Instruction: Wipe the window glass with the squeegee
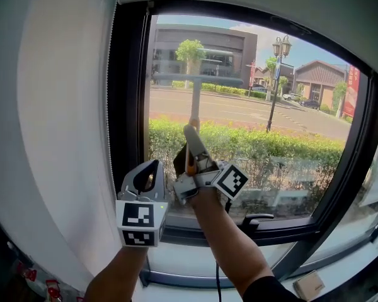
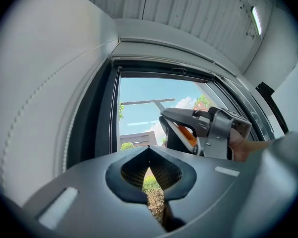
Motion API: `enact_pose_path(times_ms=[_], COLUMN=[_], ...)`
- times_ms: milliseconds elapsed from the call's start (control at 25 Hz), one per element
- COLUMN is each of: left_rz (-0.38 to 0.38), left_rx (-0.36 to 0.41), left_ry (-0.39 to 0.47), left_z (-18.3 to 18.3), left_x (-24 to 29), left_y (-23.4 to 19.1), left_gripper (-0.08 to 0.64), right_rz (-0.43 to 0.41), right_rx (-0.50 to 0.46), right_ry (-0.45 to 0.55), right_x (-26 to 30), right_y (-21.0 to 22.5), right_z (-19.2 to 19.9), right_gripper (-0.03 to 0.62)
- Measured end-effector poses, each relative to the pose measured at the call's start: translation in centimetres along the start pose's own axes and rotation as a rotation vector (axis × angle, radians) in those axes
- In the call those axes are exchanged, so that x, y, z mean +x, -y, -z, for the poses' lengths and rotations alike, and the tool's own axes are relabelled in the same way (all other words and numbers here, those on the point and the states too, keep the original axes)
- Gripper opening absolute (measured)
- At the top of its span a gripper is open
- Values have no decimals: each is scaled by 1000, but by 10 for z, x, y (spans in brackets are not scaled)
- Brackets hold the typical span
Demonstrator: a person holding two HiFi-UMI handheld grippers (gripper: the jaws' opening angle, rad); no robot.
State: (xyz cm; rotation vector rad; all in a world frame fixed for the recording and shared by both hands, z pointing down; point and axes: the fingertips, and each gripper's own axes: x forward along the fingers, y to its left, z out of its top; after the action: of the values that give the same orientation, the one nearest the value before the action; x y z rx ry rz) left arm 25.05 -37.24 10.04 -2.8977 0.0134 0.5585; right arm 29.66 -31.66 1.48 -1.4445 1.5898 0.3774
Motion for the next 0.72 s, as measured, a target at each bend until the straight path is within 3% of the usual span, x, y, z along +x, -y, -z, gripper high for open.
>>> enact_pose_path(times_ms=[440,720], left_rz=[-19,-15], left_rx=[-4,23], left_ry=[-83,-75], left_z=[46,37], left_x=[-7,-2], left_y=[6,5], left_gripper=[15,15], right_rz=[93,104], right_rx=[20,-6], right_ry=[-28,-44], right_x=[-69,-68], right_y=[20,18], right_z=[36,27], right_gripper=[40,40])
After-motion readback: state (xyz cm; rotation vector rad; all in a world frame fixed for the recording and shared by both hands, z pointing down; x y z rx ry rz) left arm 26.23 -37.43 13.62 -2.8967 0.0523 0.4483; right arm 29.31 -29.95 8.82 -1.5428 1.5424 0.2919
